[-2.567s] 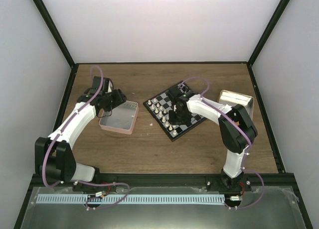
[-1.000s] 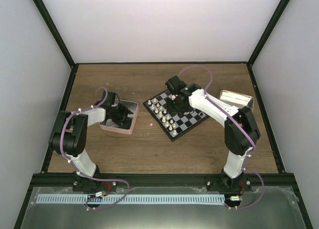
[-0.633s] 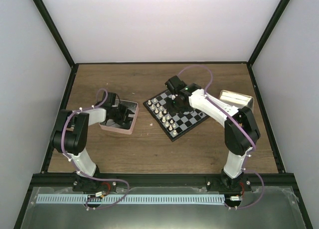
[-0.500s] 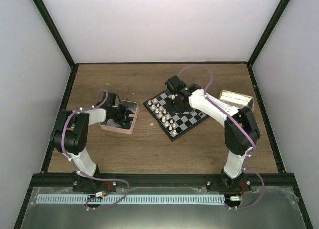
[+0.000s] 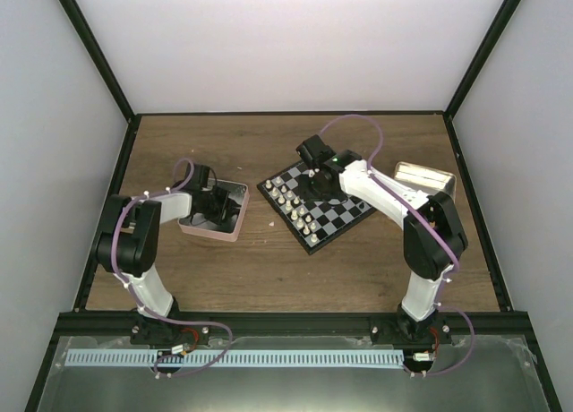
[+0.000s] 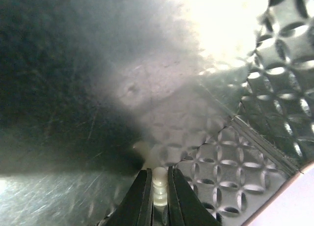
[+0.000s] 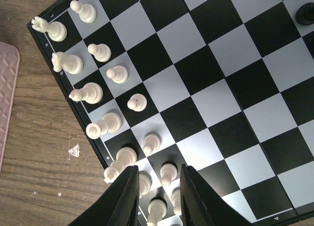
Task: Set up the chess pieces on the board
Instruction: Pick up the chess piece from the storage box, then place the chess piece on the chessboard.
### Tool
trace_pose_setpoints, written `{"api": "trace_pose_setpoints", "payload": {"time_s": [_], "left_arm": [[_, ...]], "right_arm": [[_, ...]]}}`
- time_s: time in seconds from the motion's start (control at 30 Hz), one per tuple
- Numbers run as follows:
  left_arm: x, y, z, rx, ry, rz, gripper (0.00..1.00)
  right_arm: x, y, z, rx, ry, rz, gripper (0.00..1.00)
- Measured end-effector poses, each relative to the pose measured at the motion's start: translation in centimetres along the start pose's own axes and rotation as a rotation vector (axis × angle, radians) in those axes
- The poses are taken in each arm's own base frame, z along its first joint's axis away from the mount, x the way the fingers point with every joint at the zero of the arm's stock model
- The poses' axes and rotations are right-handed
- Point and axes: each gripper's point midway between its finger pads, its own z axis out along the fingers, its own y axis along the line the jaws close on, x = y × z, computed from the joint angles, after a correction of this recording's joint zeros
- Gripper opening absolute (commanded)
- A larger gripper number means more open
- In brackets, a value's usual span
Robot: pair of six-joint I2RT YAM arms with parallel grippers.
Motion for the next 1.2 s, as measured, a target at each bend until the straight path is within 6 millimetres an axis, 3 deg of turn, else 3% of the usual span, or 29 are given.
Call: {"api": "trace_pose_setpoints", "payload": {"time_s": [0.2,0.5,0.7,0.83,1.0,1.2], "left_arm": [[-0.9,0.3,-0.7,-0.038,-0.068,0.029,0.04],[-2.3,1.7,-3.3,-0.133,-0.220,0.125,0.04],[-2.0,-0.3,-5.8,-0.108,-0.324,0.302,0.04],[0.4,-3.6,-7.9,-0.049,-0.400,0.499,0.04],[5.8,-7.8,-9.8,0.089,-0.454,0.769,0.04],[12.2,-9.4,-8.8,0.215,-0.404,1.022,0.04]], "right_arm": [[-0.4,0.1,-0.3,-0.003,-0.019,0.001,0.24],[-0.8,0.0,-1.3,-0.010,-0.060,0.004,0.24],[-0.7,-0.5,-2.2,-0.013,-0.100,0.033,0.23],[-0.6,-1.2,-3.7,-0.031,-0.164,0.077,0.23],[-0.1,-2.5,-5.5,-0.073,-0.271,0.130,0.23],[1.7,-5.7,-6.6,-0.086,-0.357,0.213,0.23]]}}
